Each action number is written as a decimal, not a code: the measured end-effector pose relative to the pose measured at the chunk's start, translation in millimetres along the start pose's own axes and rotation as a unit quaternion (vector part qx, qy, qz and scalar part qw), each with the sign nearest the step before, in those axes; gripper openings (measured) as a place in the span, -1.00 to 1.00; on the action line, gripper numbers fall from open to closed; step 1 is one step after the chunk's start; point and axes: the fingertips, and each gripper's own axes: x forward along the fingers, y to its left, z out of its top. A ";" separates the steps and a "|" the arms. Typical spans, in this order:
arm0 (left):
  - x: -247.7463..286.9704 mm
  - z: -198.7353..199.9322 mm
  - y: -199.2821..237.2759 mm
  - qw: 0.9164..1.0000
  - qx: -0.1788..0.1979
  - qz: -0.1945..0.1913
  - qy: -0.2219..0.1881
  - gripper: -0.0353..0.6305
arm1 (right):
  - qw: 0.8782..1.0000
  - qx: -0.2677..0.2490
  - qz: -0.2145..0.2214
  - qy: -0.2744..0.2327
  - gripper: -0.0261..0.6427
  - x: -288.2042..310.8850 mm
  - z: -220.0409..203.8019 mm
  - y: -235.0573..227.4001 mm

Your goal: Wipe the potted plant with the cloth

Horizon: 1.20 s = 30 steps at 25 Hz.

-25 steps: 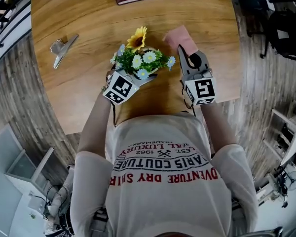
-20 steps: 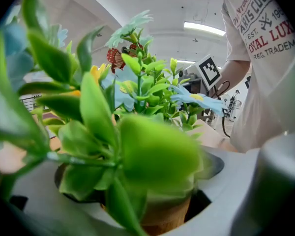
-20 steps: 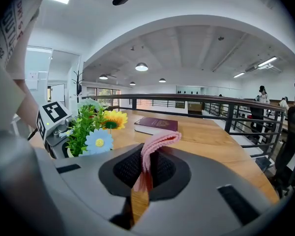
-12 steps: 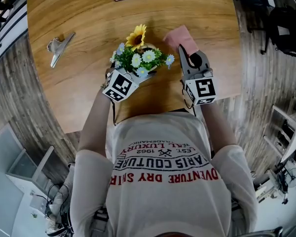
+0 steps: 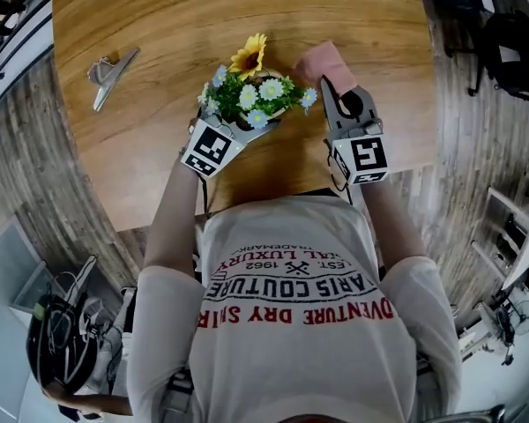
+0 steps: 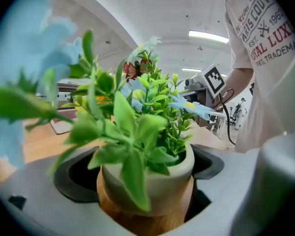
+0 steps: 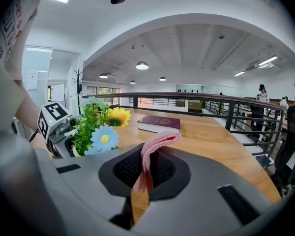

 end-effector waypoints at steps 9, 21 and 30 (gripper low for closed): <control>-47.1 -6.5 6.2 0.997 -0.015 0.073 0.004 0.73 | 0.999 -0.020 -0.024 -0.015 -0.81 -12.4 16.8 5.5; -142.5 90.7 34.9 0.958 -0.023 0.267 -0.103 -0.59 | 0.993 -0.062 -0.024 -0.100 -0.81 -29.1 92.5 15.0; -181.3 148.5 29.4 0.938 0.011 0.324 -0.123 -0.84 | 0.987 -0.071 -0.011 -0.144 -0.81 -49.6 125.0 26.8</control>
